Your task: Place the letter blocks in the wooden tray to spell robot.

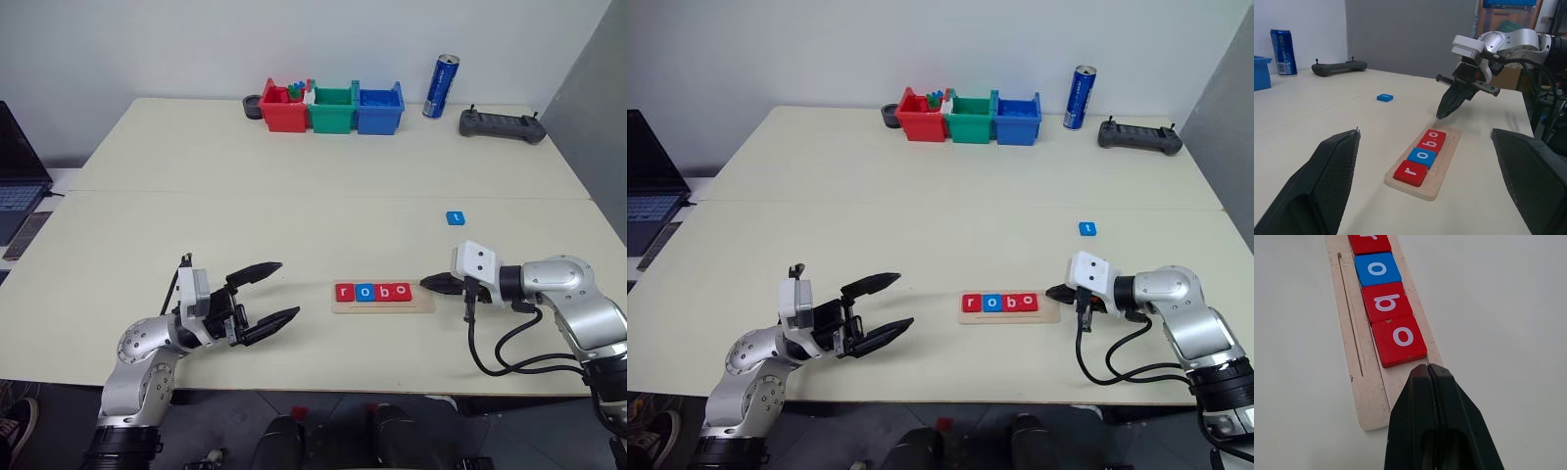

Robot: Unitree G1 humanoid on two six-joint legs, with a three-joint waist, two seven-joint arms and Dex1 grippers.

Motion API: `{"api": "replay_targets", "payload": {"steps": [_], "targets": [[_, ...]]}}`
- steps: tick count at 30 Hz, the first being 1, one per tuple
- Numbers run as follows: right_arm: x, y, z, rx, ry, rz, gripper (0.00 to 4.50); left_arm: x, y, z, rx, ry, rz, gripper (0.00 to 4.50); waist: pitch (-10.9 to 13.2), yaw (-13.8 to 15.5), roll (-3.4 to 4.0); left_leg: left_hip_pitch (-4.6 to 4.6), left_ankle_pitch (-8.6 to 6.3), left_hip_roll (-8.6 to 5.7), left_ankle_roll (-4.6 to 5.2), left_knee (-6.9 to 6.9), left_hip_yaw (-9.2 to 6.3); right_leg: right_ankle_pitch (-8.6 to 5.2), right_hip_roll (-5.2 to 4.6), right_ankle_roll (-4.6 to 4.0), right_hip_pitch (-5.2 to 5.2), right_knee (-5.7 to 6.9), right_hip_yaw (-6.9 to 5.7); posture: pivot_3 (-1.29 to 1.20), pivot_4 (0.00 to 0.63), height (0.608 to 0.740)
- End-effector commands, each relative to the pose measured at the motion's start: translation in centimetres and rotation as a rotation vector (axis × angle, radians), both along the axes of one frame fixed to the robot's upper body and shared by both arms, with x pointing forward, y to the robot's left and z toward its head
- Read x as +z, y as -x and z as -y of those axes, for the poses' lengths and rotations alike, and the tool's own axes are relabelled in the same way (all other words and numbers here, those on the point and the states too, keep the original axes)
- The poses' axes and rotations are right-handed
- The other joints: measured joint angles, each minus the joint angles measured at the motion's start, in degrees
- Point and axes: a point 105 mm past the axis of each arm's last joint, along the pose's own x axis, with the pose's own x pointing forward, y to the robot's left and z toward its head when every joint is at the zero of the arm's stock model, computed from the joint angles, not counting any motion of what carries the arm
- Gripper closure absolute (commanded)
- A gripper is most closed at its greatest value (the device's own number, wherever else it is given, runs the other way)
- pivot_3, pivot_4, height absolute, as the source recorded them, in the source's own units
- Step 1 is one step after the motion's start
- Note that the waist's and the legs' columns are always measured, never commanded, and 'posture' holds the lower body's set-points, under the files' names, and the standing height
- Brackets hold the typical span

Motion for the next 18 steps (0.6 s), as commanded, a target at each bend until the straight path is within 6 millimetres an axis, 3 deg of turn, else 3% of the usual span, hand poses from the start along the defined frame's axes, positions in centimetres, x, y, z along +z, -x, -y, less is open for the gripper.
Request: {"api": "replay_targets", "payload": {"steps": [1,18], "targets": [[1.5,-0.22,0.04,0.002,-0.018,0.051,4.48,0.43,-0.02,-0.07,-0.009,-0.013,0.032,0.0,0.0,0.0,0.0,0.0,0.0,0.0,0.0,0.0,0.0,0.0,0.0,0.0,0.0,0.0,0.0,0.0,0.15,0.74],[2.43,-0.94,0.59,-0.043,-0.034,0.086,4.48,0.02,-0.36,-0.55,-0.007,-0.031,0.032,0.0,0.0,0.0,0.0,0.0,0.0,0.0,0.0,0.0,0.0,0.0,0.0,0.0,0.0,0.0,0.0,0.0,0.15,0.74]]}}
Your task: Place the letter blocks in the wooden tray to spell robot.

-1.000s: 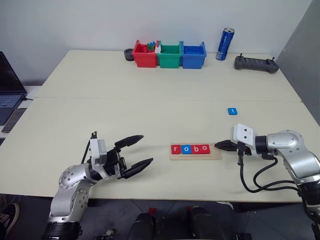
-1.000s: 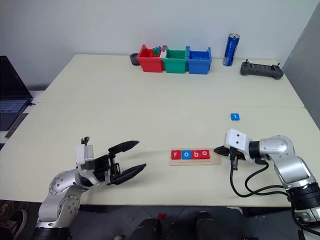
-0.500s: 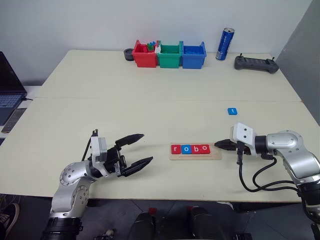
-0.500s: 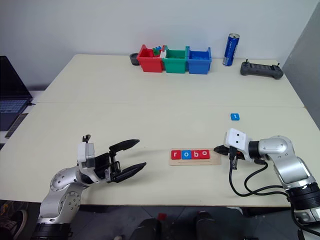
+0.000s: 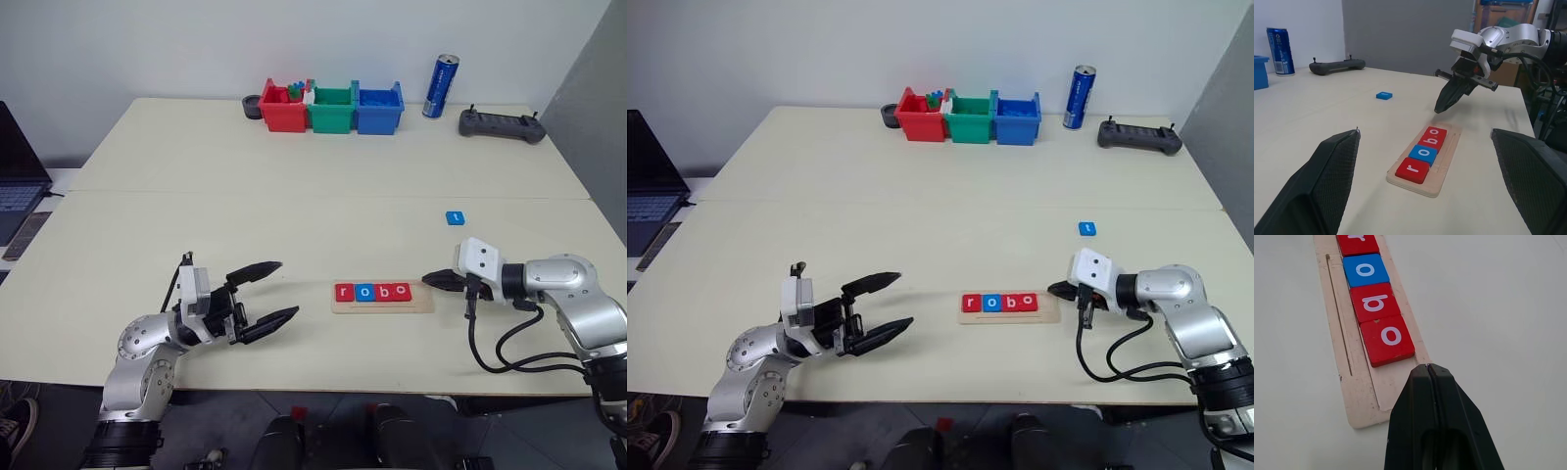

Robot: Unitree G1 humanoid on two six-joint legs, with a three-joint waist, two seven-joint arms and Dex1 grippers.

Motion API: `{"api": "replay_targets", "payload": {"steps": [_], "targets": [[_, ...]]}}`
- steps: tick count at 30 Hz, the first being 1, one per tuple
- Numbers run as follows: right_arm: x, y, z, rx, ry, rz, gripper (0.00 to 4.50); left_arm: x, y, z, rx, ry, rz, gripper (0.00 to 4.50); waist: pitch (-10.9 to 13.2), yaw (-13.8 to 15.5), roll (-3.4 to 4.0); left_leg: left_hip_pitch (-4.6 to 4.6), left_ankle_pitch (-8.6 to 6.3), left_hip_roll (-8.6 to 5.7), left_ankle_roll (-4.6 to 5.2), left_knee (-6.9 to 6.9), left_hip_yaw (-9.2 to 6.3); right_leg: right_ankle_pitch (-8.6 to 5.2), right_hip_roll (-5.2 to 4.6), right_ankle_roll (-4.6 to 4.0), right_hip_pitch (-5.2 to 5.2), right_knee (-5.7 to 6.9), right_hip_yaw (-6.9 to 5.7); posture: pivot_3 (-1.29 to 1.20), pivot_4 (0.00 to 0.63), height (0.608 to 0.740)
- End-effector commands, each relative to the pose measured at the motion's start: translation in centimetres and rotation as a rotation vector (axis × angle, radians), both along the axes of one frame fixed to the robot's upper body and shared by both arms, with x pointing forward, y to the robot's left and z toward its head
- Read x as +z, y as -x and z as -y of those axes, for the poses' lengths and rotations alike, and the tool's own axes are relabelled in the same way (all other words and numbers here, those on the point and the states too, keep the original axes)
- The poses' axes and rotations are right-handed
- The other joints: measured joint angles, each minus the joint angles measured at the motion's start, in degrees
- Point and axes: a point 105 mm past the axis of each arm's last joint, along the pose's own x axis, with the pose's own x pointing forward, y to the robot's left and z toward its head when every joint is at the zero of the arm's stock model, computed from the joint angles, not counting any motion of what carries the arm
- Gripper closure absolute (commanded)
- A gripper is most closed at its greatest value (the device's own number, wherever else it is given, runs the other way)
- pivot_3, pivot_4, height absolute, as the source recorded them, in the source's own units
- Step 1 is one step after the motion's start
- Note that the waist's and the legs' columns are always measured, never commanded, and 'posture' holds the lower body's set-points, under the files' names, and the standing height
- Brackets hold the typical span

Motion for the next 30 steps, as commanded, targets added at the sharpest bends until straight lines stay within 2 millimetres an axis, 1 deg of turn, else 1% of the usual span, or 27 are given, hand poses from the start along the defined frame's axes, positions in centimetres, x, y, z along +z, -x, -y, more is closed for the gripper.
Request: {"api": "replay_targets", "payload": {"steps": [1,4,5,8,9,11,12,15,17,24,26,30], "targets": [[2.0,-0.8,0.2,-0.021,-0.029,0.066,4.48,0.3,0.0,-0.4,0.007,-0.012,0.027,0.0,0.0,0.0,0.0,0.0,0.0,0.0,0.0,0.0,0.0,0.0,0.0,0.0,0.0,0.0,0.0,0.0,0.15,0.74],[2.7,-2.5,0.4,-0.114,-0.076,0.087,4.48,0.1,0.0,-0.4,0.01,-0.012,0.028,0.0,0.0,-0.1,0.0,0.01,0.0,0.01,0.0,0.0,0.0,0.0,0.01,0.0,0.0,0.0,0.0,0.0,0.15,0.74],[3.1,-3.4,0.5,-0.169,-0.104,0.095,4.48,0.1,0.0,-0.4,0.011,-0.011,0.028,0.0,0.0,-0.2,0.0,0.01,0.0,0.01,0.0,0.0,0.01,0.0,0.01,0.0,0.0,0.01,0.01,0.0,0.15,0.74],[3.9,-7.1,1.7,-0.425,-0.187,0.141,4.48,0.0,0.2,-0.1,0.007,-0.007,0.027,0.0,0.0,-0.4,0.01,0.02,0.0,0.02,0.0,-0.01,0.01,0.02,0.02,-0.04,-0.02,0.02,0.01,0.0,0.15,0.74],[3.9,-8.0,2.1,-0.488,-0.198,0.149,4.48,0.0,0.2,-0.1,0.005,-0.006,0.027,0.0,0.0,-0.3,0.01,0.03,0.0,0.03,-0.01,-0.01,0.01,0.03,0.03,-0.05,-0.02,0.03,0.01,0.0,0.15,0.74],[3.8,-8.9,2.4,-0.557,-0.211,0.156,4.48,0.0,0.3,0.0,0.004,-0.005,0.028,0.0,0.0,-0.1,0.01,0.01,0.01,0.02,-0.01,-0.01,0.0,0.03,0.02,-0.05,-0.05,0.03,0.01,0.0,0.15,0.74],[3.8,-9.8,3.1,-0.645,-0.242,0.161,4.48,0.0,0.2,0.0,0.002,-0.006,0.029,0.0,0.0,0.0,0.01,-0.02,0.01,0.01,-0.01,-0.04,-0.01,0.03,0.02,-0.05,-0.06,-0.01,0.0,0.0,0.15,0.74],[3.6,-11.6,4.6,-0.825,-0.285,0.174,3.95,0.2,0.1,-0.2,0.001,-0.009,0.031,0.0,0.0,-0.1,0.0,-0.06,0.0,-0.01,-0.01,-0.05,0.03,0.03,-0.01,-0.05,-0.07,-0.04,0.03,0.0,0.15,0.74],[3.5,-12.0,5.0,-0.874,-0.282,0.185,3.32,0.2,0.2,-0.2,0.0,-0.011,0.03,0.0,0.0,0.0,0.01,-0.05,0.0,-0.02,-0.01,-0.05,0.04,0.03,-0.02,-0.06,-0.09,-0.02,0.03,0.0,0.15,0.74],[2.7,-12.6,6.0,-1.027,-0.295,0.182,0.77,0.0,0.3,-0.2,-0.006,-0.017,0.022,0.0,0.0,-0.3,0.02,-0.04,0.0,0.0,0.0,-0.07,0.05,0.03,0.01,-0.06,-0.1,0.01,0.03,0.0,0.15,0.74],[2.5,-12.7,6.1,-1.051,-0.309,0.169,0.03,-0.1,0.2,-0.1,-0.008,-0.019,0.019,0.0,0.0,-0.4,0.02,-0.04,0.0,0.0,0.0,-0.07,0.05,0.03,0.01,-0.06,-0.1,0.02,0.03,0.0,0.15,0.74],[1.9,-12.9,5.4,-1.071,-0.352,0.115,0.03,-0.2,0.0,0.0,-0.014,-0.02,0.016,0.0,0.0,-0.5,0.02,-0.03,0.0,0.01,0.0,-0.07,0.05,0.03,0.02,-0.06,-0.1,0.03,0.04,0.0,0.15,0.74]]}}
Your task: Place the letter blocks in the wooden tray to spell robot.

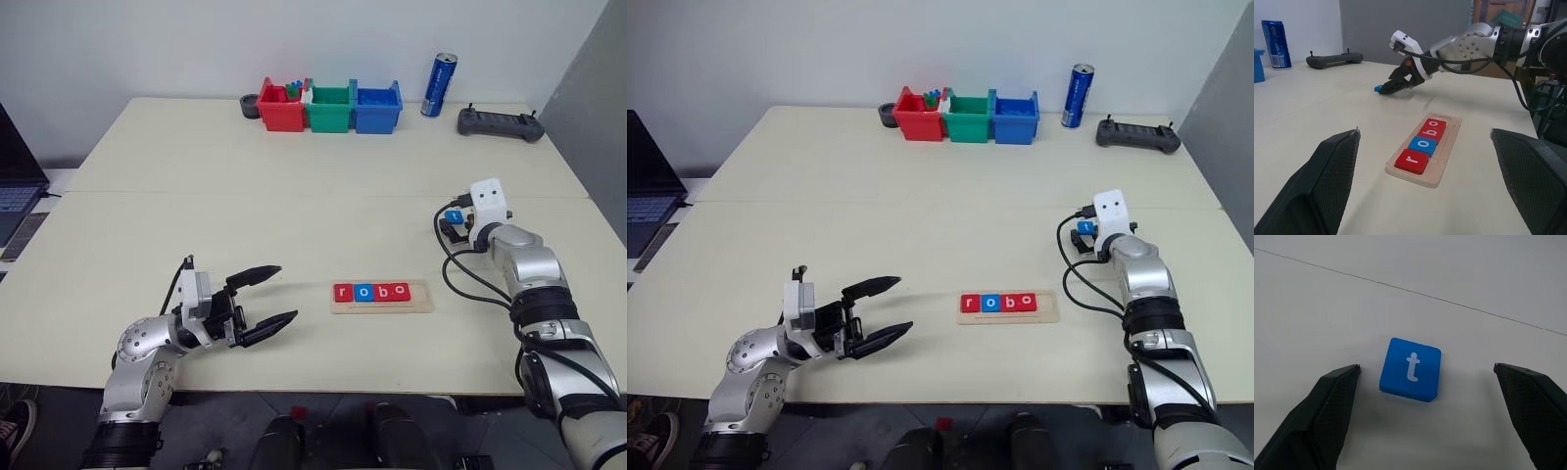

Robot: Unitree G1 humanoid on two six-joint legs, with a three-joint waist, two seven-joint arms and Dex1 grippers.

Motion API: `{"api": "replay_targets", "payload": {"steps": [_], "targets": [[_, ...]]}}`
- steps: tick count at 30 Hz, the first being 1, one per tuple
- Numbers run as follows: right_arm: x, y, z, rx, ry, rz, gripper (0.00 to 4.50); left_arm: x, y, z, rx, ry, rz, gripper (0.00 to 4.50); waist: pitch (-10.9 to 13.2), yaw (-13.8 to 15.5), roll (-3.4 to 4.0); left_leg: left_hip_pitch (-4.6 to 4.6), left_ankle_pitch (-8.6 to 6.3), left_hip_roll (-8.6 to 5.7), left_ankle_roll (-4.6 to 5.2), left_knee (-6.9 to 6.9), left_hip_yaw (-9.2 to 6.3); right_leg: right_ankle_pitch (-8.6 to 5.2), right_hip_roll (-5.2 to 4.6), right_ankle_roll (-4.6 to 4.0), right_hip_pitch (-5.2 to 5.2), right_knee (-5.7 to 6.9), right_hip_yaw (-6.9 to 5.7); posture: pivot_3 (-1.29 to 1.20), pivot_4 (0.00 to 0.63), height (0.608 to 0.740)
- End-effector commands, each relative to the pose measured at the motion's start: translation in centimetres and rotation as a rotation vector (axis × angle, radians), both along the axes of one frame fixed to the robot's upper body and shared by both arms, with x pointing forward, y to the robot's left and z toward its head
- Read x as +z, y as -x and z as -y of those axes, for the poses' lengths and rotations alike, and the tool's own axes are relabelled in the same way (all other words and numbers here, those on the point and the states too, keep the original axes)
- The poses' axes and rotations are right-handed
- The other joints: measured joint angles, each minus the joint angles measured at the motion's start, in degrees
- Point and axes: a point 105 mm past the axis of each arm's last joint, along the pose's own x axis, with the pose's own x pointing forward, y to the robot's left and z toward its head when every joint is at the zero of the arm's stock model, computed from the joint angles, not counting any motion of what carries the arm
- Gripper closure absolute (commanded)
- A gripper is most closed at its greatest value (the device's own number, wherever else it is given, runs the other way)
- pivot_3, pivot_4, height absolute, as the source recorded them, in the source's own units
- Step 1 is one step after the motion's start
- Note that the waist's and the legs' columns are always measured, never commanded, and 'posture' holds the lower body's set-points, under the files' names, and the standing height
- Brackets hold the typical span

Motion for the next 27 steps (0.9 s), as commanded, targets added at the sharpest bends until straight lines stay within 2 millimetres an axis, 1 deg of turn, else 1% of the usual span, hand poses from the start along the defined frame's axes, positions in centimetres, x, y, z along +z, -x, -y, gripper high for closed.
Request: {"api": "replay_targets", "payload": {"steps": [1,6,12,14,16,20,22,27], "targets": [[1.5,-0.6,-0.3,-0.025,-0.066,0.038,0.03,0.4,0.0,0.3,-0.018,-0.004,0.02,0.0,0.0,-0.2,0.0,0.0,0.0,0.0,0.0,0.0,0.0,0.0,0.0,0.0,0.0,0.01,0.0,0.0,0.15,0.74],[0.7,-0.9,-0.1,-0.081,-0.136,0.003,0.03,0.5,-0.2,0.3,-0.021,-0.005,0.02,0.0,0.0,-0.6,0.0,0.0,0.0,0.0,0.0,0.0,0.0,0.0,0.01,0.0,0.0,0.0,0.0,0.0,0.15,0.74],[-0.2,-0.8,-0.2,-0.102,-0.169,-0.037,0.03,0.5,-0.1,0.1,-0.021,-0.014,0.019,0.0,0.0,-0.7,0.02,0.0,0.0,0.0,0.0,0.0,-0.01,0.0,0.01,0.0,0.0,0.02,0.0,0.0,0.15,0.74],[-0.4,-0.7,-0.3,-0.103,-0.176,-0.037,0.39,0.5,0.0,0.1,-0.02,-0.015,0.019,0.0,0.0,-0.7,0.02,0.01,0.0,0.0,0.0,0.0,-0.01,0.0,0.01,0.0,0.01,0.02,0.0,0.0,0.15,0.74],[-0.5,-0.6,-0.4,-0.103,-0.181,-0.036,0.91,0.5,-0.1,0.1,-0.017,-0.015,0.023,0.0,0.0,-0.8,0.02,0.01,0.0,0.0,0.0,0.0,-0.01,0.0,0.01,0.0,0.01,0.02,0.0,0.0,0.15,0.74],[-0.6,-0.6,-0.5,-0.099,-0.177,-0.033,2.25,0.6,-0.2,0.1,-0.016,-0.014,0.027,0.0,0.0,-0.7,0.02,0.01,0.0,-0.01,0.0,0.0,-0.02,0.0,0.01,0.0,0.01,0.02,0.0,0.0,0.15,0.74],[-0.6,-0.5,-0.5,-0.097,-0.17,-0.032,3.0,0.6,-0.2,0.2,-0.016,-0.013,0.027,0.0,0.0,-0.7,0.03,0.0,0.0,-0.01,0.0,0.01,-0.02,0.0,0.01,0.0,0.01,0.02,0.0,0.0,0.15,0.74],[-0.3,-0.3,0.0,-0.107,-0.114,-0.013,3.04,0.6,-0.3,0.3,-0.023,-0.012,0.024,0.0,0.0,-0.7,0.02,0.01,0.0,-0.01,0.0,0.0,-0.02,0.0,0.01,0.0,0.01,0.02,0.0,0.0,0.15,0.74]]}}
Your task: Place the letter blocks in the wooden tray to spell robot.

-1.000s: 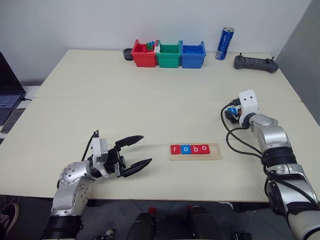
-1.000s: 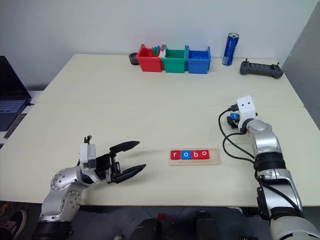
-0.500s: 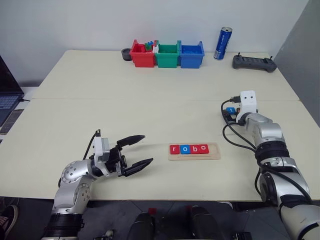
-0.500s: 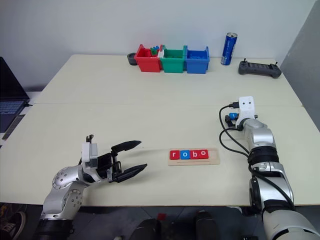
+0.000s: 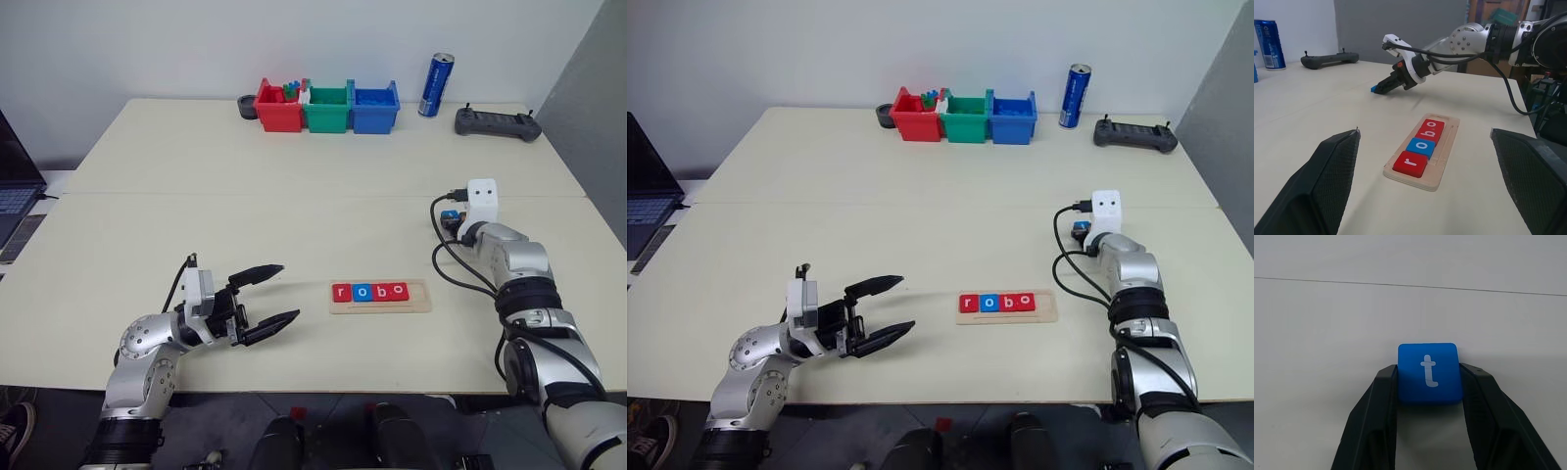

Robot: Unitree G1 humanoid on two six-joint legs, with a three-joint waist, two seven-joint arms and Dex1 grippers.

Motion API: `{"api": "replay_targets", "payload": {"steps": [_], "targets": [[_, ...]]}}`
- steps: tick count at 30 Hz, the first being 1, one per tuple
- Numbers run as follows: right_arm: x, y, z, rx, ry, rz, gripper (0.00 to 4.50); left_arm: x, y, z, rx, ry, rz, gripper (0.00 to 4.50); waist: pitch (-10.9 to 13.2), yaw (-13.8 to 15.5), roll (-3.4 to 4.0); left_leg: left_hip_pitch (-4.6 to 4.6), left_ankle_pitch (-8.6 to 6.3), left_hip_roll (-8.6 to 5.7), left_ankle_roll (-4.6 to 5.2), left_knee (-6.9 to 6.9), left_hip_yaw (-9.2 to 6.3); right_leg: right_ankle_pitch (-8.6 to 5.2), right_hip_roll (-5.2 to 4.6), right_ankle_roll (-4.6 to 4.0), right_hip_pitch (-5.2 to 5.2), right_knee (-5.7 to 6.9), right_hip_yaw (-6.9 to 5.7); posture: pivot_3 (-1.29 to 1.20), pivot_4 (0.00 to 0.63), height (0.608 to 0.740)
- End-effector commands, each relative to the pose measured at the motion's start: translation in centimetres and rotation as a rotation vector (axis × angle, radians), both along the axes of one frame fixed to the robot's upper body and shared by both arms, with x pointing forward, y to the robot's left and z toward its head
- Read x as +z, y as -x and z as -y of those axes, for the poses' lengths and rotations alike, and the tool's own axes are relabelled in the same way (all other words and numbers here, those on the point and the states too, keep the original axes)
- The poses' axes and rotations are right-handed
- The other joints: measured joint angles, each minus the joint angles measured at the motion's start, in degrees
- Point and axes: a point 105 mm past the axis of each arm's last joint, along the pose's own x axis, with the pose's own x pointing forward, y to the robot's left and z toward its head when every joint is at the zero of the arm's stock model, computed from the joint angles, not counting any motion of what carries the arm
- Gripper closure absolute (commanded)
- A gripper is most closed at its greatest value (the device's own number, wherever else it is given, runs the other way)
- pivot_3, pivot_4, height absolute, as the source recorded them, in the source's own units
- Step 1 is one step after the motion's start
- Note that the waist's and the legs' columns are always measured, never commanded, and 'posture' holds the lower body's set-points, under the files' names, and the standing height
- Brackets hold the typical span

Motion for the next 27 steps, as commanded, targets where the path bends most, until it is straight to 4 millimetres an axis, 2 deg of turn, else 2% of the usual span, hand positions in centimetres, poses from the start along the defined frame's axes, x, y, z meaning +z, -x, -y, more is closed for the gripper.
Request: {"api": "replay_targets", "payload": {"steps": [1,6,9,13,16,23,27], "targets": [[0.5,0.4,1.2,-0.037,0.051,0.022,3.04,0.5,-0.1,0.1,-0.012,-0.006,0.022,0.0,0.0,0.0,0.0,0.0,0.0,0.0,0.0,0.0,-0.01,0.0,0.0,0.0,0.0,0.0,-0.01,0.0,0.15,0.74],[1.0,1.4,1.8,-0.031,0.07,0.03,3.04,0.5,-0.1,0.2,-0.017,-0.007,0.021,0.0,0.0,0.0,0.0,-0.02,0.0,0.0,0.0,0.0,-0.01,0.0,0.0,0.0,0.0,-0.01,-0.01,0.0,0.15,0.74],[1.9,2.7,2.6,-0.015,0.081,0.027,3.04,0.6,-0.2,0.3,-0.016,-0.004,0.023,0.0,0.0,0.1,0.0,-0.02,0.0,0.0,0.0,-0.01,-0.03,0.0,0.0,0.0,0.0,-0.01,-0.01,0.0,0.15,0.74],[3.2,5.0,3.2,0.007,0.089,0.013,3.04,0.4,0.0,0.3,-0.017,-0.003,0.022,0.0,0.0,0.1,0.01,-0.04,0.0,0.0,0.0,-0.01,-0.03,-0.01,0.0,0.01,0.0,-0.03,0.0,0.0,0.15,0.74],[3.4,7.5,3.2,0.043,0.098,-0.026,3.04,0.3,0.2,0.3,-0.019,-0.002,0.017,0.0,0.0,0.1,0.02,-0.02,0.0,0.02,0.01,-0.02,-0.04,-0.01,0.01,0.01,0.0,-0.03,-0.01,0.0,0.15,0.74],[2.0,13.8,2.2,0.055,0.05,-0.147,3.04,0.2,0.2,0.4,-0.025,0.0,0.012,0.0,0.0,0.4,0.03,-0.04,-0.01,0.02,0.01,-0.01,-0.06,-0.02,0.02,0.01,0.01,-0.03,-0.01,0.0,0.15,0.74],[-0.5,16.9,1.5,0.0,0.009,-0.217,3.04,0.1,0.1,0.6,-0.035,0.0,0.01,0.0,0.0,0.7,0.04,-0.03,0.0,0.03,0.01,-0.01,-0.06,-0.02,0.03,0.02,0.03,-0.06,-0.03,0.0,0.15,0.74]]}}
